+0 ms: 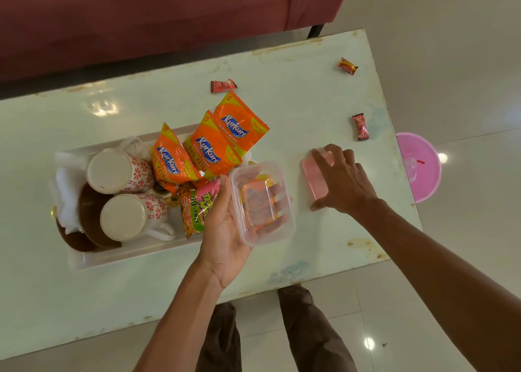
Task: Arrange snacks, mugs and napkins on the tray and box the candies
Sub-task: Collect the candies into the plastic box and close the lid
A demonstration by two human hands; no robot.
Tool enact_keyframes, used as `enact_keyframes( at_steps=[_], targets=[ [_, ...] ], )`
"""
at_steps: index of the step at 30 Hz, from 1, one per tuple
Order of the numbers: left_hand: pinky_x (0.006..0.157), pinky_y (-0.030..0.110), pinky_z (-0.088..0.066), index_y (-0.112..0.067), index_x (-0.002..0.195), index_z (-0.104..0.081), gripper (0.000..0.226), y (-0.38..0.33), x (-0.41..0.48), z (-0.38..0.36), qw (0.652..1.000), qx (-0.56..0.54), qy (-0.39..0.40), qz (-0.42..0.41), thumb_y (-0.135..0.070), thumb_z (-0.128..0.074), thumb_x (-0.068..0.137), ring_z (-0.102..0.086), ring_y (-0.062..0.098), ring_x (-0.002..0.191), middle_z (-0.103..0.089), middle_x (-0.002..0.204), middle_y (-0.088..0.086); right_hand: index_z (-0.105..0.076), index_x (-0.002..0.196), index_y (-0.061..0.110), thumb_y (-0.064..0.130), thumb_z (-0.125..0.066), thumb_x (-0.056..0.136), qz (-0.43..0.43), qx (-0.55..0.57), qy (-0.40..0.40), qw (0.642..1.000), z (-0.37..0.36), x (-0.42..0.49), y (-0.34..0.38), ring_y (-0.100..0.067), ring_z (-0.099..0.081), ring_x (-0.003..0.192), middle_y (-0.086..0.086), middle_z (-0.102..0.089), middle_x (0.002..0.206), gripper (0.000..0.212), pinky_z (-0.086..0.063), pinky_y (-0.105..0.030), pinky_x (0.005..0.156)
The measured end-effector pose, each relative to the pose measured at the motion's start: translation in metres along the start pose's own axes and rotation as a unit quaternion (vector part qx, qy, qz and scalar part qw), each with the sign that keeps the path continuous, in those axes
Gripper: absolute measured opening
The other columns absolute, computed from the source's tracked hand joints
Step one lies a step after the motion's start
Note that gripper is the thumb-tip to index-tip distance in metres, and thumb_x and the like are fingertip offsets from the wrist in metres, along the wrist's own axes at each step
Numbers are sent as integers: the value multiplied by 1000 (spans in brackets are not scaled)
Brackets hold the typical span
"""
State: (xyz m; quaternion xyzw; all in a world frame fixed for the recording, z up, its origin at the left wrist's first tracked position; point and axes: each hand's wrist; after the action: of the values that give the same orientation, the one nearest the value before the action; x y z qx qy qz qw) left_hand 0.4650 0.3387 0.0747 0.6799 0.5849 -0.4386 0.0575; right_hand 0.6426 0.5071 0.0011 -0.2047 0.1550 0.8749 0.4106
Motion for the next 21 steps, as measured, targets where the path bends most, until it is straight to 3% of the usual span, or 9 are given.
enact_keyframes(
  at_steps=[3, 5, 8, 11, 13, 18, 21],
  targets=[
    [103, 56, -50, -20, 149, -46, 71, 4, 2, -6, 1000, -2, 3, 1, -60, -48, 90, -51, 48, 134, -53, 147, 24, -26, 153, 20, 60, -88, 51, -7, 36, -16, 999, 1, 1, -9, -35, -38, 127, -10, -31, 150, 126, -50, -52, 92],
    [101, 57, -51, -22, 145, -52, 66, 6, 3, -8, 1000, -7, 4, -3, -60, -47, 91, -53, 47, 132, -54, 146, 24, -36, 150, 17, 52, -84, 66, -59, 113, -98, 987, 4, 6, -24, -35, -41, 127, -10, -41, 146, 102, -51, -50, 90],
    [98, 56, -53, -20, 146, -50, 70, 7, 6, -11, 1000, -16, 6, -5, -60, -52, 88, -55, 46, 131, -56, 144, 24, -50, 139, 12, 39, -76, 82, -185, 211, -235, 931, 12, 22, -55, -38, -45, 122, -18, -52, 133, 68, -44, -44, 92],
    [101, 59, -51, -18, 148, -46, 71, 11, 9, -13, 1000, -18, 10, -5, -59, -49, 91, -53, 47, 132, -54, 146, 25, -55, 133, 9, 46, -70, 85, -271, 251, -230, 900, 19, 41, -78, -35, -50, 120, -16, -58, 126, 61, -42, -42, 96],
    [103, 60, -49, -17, 149, -45, 67, 15, 12, -12, 1000, -19, 7, -4, -58, -42, 96, -53, 48, 132, -53, 147, 26, -58, 128, 7, 46, -68, 86, -279, 259, -220, 898, 20, 51, -83, -32, -53, 117, -15, -63, 121, 58, -43, -39, 92],
    [101, 59, -50, -18, 149, -44, 73, 20, 14, -12, 1000, -20, 14, 3, -60, -50, 90, -53, 49, 132, -54, 145, 25, -67, 115, 9, 32, -67, 90, -203, 201, -187, 940, 19, 65, -80, -34, -61, 103, -16, -65, 115, 34, -53, -42, 79],
    [100, 57, -52, -17, 149, -45, 72, 20, 15, -8, 1000, -24, 9, 1, -59, -48, 91, -54, 47, 132, -56, 145, 24, -69, 110, 8, 24, -66, 91, -166, 190, -167, 953, 22, 65, -79, -32, -64, 97, -15, -69, 110, 26, -54, -42, 82]
  ],
)
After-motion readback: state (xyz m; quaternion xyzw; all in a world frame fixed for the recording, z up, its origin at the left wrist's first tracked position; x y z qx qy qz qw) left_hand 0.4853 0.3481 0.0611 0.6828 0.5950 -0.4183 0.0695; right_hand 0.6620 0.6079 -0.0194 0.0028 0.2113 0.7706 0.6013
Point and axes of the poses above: each hand's wrist, its own x-axis towards the middle knuckle, its own z-axis out of the back of the hand, y = z × x
